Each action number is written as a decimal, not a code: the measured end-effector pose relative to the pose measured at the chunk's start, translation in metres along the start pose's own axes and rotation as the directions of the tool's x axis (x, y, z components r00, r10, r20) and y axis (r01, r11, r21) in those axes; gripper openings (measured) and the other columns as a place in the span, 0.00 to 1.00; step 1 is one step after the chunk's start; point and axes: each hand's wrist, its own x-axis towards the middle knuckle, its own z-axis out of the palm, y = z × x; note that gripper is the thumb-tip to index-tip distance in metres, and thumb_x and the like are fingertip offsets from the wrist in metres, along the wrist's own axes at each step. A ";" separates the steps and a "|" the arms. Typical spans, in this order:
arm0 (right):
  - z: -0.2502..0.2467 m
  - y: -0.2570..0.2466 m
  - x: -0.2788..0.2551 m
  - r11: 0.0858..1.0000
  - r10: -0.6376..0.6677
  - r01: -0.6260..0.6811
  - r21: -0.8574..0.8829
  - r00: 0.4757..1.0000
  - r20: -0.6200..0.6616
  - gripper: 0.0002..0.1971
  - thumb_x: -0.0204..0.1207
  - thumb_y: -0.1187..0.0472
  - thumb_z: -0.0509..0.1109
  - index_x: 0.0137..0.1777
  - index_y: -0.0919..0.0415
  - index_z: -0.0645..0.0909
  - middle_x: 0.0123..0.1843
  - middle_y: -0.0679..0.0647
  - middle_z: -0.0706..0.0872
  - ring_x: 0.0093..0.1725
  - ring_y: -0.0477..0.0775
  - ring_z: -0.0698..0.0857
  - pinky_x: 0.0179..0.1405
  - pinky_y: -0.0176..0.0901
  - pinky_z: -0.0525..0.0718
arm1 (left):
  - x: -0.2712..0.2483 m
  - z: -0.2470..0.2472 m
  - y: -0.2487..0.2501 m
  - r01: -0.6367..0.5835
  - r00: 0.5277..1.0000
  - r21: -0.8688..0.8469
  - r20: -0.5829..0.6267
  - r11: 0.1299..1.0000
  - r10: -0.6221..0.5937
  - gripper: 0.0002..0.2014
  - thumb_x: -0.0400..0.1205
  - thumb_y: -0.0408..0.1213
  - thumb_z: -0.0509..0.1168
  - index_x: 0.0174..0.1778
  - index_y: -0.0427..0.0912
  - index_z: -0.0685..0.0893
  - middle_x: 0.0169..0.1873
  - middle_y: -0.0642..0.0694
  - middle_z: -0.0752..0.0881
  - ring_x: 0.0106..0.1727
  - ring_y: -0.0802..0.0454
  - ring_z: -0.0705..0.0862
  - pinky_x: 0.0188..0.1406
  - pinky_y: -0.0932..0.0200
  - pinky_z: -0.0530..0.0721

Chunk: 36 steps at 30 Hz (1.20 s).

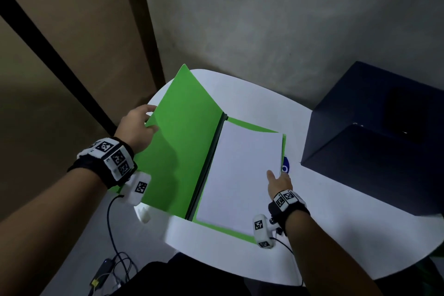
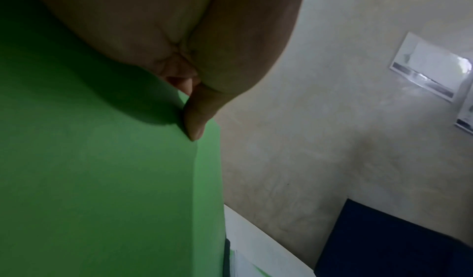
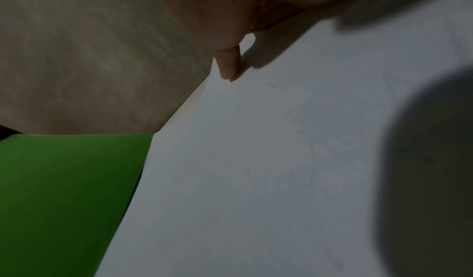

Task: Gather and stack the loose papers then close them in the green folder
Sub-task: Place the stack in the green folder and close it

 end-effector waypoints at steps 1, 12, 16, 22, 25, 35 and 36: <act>0.001 0.000 -0.001 1.000 0.003 -0.003 -0.018 1.000 -0.019 0.31 0.83 0.48 0.61 0.80 0.66 0.63 0.79 0.65 0.72 0.75 0.69 0.74 0.75 0.58 0.71 | -0.005 -0.003 0.005 -0.008 1.000 0.018 0.010 1.000 0.008 0.25 0.79 0.31 0.71 0.72 0.47 0.78 0.65 0.39 0.85 0.66 0.41 0.83 0.64 0.44 0.82; 0.003 -0.003 -0.015 0.988 -0.085 0.084 -0.132 0.996 -0.008 0.20 0.85 0.63 0.57 0.75 0.69 0.69 0.69 0.68 0.80 0.67 0.67 0.79 0.63 0.50 0.76 | -0.057 -0.021 0.044 -0.187 0.953 0.115 0.262 0.976 0.152 0.29 0.84 0.28 0.61 0.81 0.51 0.67 0.67 0.40 0.84 0.71 0.46 0.81 0.65 0.54 0.77; -0.004 -0.010 -0.016 0.989 -0.068 0.069 -0.131 0.998 0.016 0.19 0.85 0.63 0.57 0.72 0.70 0.73 0.68 0.67 0.81 0.67 0.66 0.80 0.60 0.47 0.76 | -0.061 -0.018 0.051 -0.201 0.950 0.107 0.266 0.974 0.167 0.29 0.84 0.28 0.59 0.80 0.53 0.68 0.68 0.43 0.84 0.70 0.47 0.81 0.68 0.50 0.79; -0.002 -0.007 -0.007 0.998 -0.006 0.005 0.058 1.000 0.024 0.19 0.83 0.70 0.59 0.73 0.71 0.74 0.71 0.66 0.80 0.56 0.58 0.79 0.55 0.43 0.75 | -0.069 -0.014 0.064 -0.211 0.940 0.088 0.290 0.974 0.177 0.28 0.85 0.29 0.58 0.80 0.54 0.68 0.67 0.44 0.85 0.68 0.48 0.82 0.61 0.55 0.78; -0.004 -0.007 -0.007 1.000 -0.004 0.004 0.010 1.000 0.029 0.18 0.83 0.67 0.58 0.71 0.69 0.76 0.68 0.65 0.82 0.66 0.65 0.81 0.60 0.46 0.78 | -0.074 -0.010 0.073 -0.221 0.925 0.057 0.329 0.973 0.191 0.27 0.86 0.29 0.57 0.80 0.55 0.67 0.67 0.46 0.84 0.64 0.50 0.82 0.55 0.60 0.74; -0.023 -0.002 -0.003 0.980 0.111 -0.118 0.159 0.992 0.057 0.17 0.85 0.61 0.57 0.70 0.66 0.77 0.70 0.61 0.81 0.67 0.60 0.82 0.63 0.46 0.80 | -0.087 0.008 0.099 -0.268 0.887 0.006 0.393 0.963 0.244 0.26 0.85 0.32 0.57 0.79 0.58 0.68 0.63 0.46 0.87 0.62 0.50 0.84 0.57 0.58 0.77; -0.022 0.003 0.002 0.960 0.119 -0.134 0.247 0.990 0.076 0.17 0.84 0.60 0.58 0.67 0.66 0.79 0.69 0.63 0.83 0.67 0.63 0.83 0.65 0.50 0.83 | -0.088 0.010 0.102 -0.279 0.885 0.011 0.392 0.960 0.252 0.26 0.85 0.33 0.58 0.79 0.58 0.68 0.64 0.47 0.87 0.61 0.51 0.85 0.55 0.59 0.77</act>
